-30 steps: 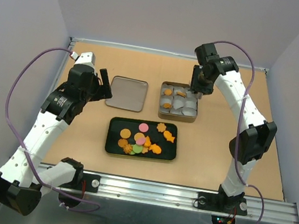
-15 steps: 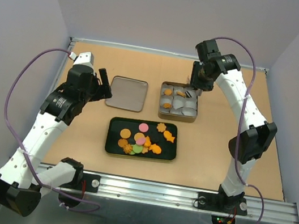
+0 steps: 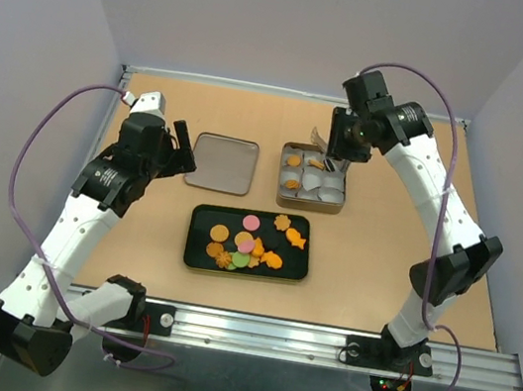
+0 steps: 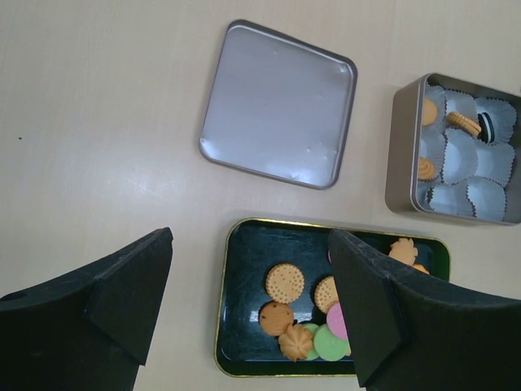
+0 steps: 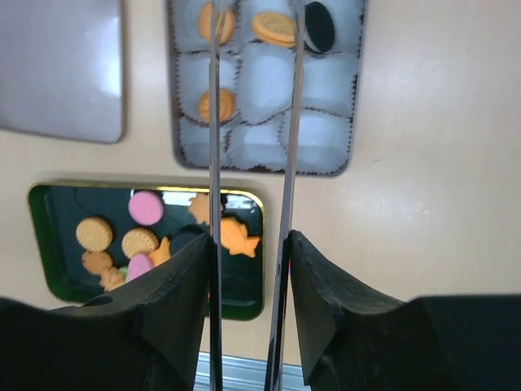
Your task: Pack the cookies
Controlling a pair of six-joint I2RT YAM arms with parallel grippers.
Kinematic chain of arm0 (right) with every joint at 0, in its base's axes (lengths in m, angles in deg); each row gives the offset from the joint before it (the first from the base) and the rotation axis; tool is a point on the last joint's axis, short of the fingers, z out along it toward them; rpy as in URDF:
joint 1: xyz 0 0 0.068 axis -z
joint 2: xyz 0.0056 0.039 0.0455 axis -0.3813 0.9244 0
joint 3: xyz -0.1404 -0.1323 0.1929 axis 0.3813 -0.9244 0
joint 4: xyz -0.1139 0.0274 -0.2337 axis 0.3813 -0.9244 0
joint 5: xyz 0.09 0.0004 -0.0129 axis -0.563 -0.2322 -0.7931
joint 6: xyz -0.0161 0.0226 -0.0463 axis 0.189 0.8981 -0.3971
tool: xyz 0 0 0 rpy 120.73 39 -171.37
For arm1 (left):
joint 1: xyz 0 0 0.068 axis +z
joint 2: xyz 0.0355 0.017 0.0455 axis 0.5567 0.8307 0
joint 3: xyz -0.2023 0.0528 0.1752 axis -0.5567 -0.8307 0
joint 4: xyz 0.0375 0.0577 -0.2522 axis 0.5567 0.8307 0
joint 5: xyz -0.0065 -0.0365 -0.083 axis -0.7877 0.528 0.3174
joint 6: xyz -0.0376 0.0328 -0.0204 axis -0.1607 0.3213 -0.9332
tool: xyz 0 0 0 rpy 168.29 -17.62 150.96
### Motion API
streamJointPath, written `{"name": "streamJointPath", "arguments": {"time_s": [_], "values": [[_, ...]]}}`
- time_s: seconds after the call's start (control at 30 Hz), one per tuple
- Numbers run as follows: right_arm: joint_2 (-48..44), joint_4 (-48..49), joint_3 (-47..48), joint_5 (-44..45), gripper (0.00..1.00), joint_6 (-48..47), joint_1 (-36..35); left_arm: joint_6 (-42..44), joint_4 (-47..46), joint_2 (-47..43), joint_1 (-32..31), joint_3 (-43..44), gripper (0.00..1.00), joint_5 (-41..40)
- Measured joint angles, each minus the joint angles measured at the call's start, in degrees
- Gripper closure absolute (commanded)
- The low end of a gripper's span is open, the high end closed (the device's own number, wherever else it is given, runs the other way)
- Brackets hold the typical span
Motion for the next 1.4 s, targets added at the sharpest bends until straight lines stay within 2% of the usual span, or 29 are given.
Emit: {"name": "streamJointPath", "arguments": {"time_s": [0.27,0.43,0.87,1.4], "values": [[-9.97,2.73,-8.98,-3.45,0.5,6.47,-17.77,0.0,-0.09,2.86,0.0,0.07,0.12,0.55],[-8.94,3.3,-13.57,-4.28,0.5,10.69,-23.85,-0.02,-0.39,3.52,0.0,0.07,0.12,0.96],[-1.92,1.95,-13.62,-1.62,0.5,14.6,-28.39,-0.07,-2.05,0.33,0.0,-2.27,0.12,1.11],[2.43,-2.6,-11.26,-0.11,0.5,15.82,-30.08,0.02,-2.43,-2.34,0.0,-6.93,0.11,0.87]]}}
